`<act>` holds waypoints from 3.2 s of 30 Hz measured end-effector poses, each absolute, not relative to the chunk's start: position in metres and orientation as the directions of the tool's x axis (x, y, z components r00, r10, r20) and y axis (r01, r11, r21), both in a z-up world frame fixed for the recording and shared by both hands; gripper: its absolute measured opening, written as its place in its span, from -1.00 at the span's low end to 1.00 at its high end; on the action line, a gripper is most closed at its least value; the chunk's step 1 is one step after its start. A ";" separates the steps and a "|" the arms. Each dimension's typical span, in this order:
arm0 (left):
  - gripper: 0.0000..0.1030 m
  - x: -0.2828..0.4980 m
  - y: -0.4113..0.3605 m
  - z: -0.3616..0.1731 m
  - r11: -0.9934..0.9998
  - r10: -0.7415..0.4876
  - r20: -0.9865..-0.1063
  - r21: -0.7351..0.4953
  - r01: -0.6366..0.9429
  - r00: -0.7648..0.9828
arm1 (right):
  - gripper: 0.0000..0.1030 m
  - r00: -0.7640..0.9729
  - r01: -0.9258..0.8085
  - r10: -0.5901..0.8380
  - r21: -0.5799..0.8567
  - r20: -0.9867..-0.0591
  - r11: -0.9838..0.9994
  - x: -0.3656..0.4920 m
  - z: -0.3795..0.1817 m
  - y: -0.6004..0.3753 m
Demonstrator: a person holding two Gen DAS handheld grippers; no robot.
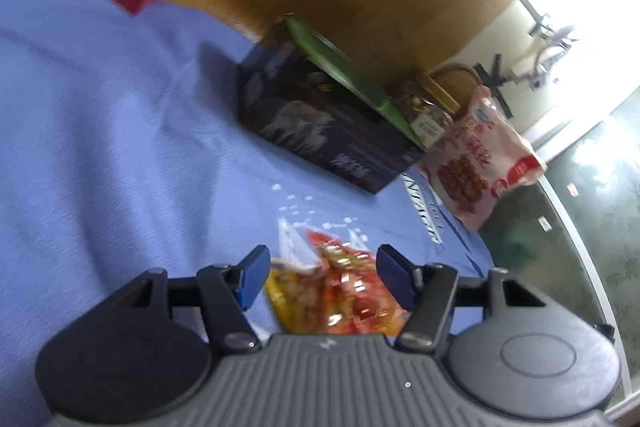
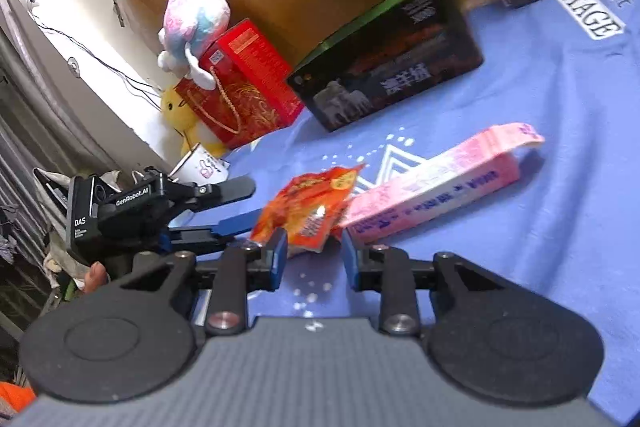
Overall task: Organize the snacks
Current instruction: 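Lift the red snack bag and carry it toward the tin box, then lower the red bag into the black tin box and open the left tool, then grasp the pink rectangular box on the cloth with the left tool, then carry the pink box over the tin box and release it inside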
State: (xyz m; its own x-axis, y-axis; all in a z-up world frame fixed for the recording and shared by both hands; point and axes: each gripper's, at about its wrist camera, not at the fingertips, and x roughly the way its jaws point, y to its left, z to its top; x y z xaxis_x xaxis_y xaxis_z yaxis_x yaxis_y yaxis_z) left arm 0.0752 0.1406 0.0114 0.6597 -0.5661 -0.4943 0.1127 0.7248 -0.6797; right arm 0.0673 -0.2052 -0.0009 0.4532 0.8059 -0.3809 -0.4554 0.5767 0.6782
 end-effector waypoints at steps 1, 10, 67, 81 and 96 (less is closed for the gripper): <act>0.07 0.078 0.135 0.013 0.731 -0.575 -0.502 -0.669 0.130 0.646 | -0.36 0.454 -0.457 0.806 0.677 -0.380 0.577 0.068 0.000 -0.204; -0.41 0.096 0.117 0.035 0.773 -0.572 -0.530 -0.603 0.197 0.626 | -0.81 0.494 -0.516 0.761 0.562 -0.421 0.646 0.076 0.019 -0.192; 0.03 0.098 0.079 0.020 0.838 -0.491 -0.633 -0.531 0.126 0.598 | 0.25 0.639 -0.554 0.596 0.245 -0.487 0.795 0.052 -0.014 -0.251; 0.06 0.108 0.028 0.015 0.823 -0.559 -0.637 -0.508 0.256 0.532 | -0.05 0.742 -0.526 0.502 0.079 -0.443 0.847 0.009 -0.013 -0.244; -0.01 0.120 0.068 0.089 0.841 -0.493 -0.527 -0.492 0.224 0.692 | -0.59 0.768 -0.560 0.512 -0.014 -0.385 0.829 0.059 0.024 -0.203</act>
